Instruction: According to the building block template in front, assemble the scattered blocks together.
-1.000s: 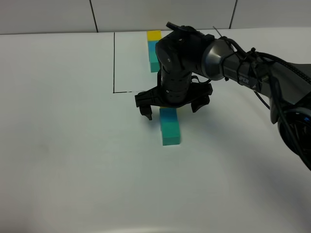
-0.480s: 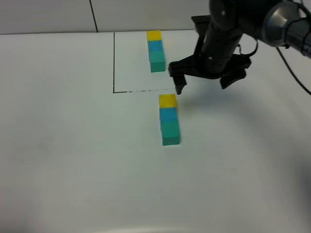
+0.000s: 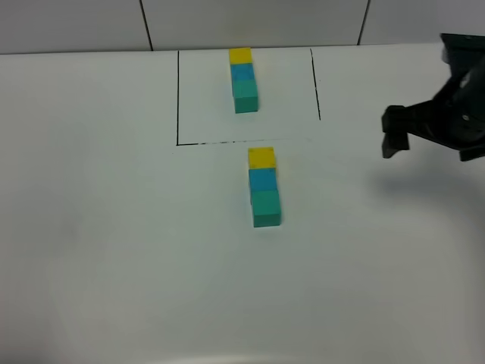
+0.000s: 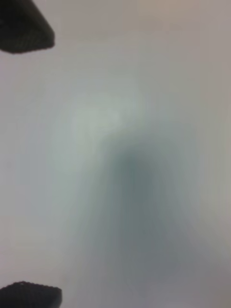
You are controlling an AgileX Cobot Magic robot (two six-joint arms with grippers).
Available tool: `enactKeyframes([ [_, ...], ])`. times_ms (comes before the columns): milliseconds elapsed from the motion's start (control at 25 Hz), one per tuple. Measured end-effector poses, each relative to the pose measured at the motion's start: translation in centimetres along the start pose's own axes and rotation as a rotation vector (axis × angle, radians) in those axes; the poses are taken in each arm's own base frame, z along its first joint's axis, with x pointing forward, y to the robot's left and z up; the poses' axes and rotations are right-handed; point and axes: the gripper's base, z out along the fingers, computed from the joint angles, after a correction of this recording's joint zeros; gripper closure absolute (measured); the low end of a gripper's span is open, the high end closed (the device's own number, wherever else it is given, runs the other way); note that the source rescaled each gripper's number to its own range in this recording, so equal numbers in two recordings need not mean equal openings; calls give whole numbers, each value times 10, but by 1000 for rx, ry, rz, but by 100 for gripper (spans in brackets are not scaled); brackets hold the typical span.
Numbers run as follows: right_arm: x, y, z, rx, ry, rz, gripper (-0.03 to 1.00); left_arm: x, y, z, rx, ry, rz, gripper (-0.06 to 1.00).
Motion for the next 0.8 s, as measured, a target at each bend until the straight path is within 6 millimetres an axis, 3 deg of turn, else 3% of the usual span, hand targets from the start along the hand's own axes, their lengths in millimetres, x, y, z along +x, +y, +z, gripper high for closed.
enactKeyframes([
  [200,6,-10,-24,11,-73,-10,5,0,0,0,0,0,0,74],
  [520,7,-11,-37,14,-122,-30,5,0,0,0,0,0,0,74],
  [680,11,-9,-81,3,-288,-52,5,0,0,0,0,0,0,74],
  [800,24,-8,-129,-18,-455,-65,5,0,0,0,0,0,0,74],
])
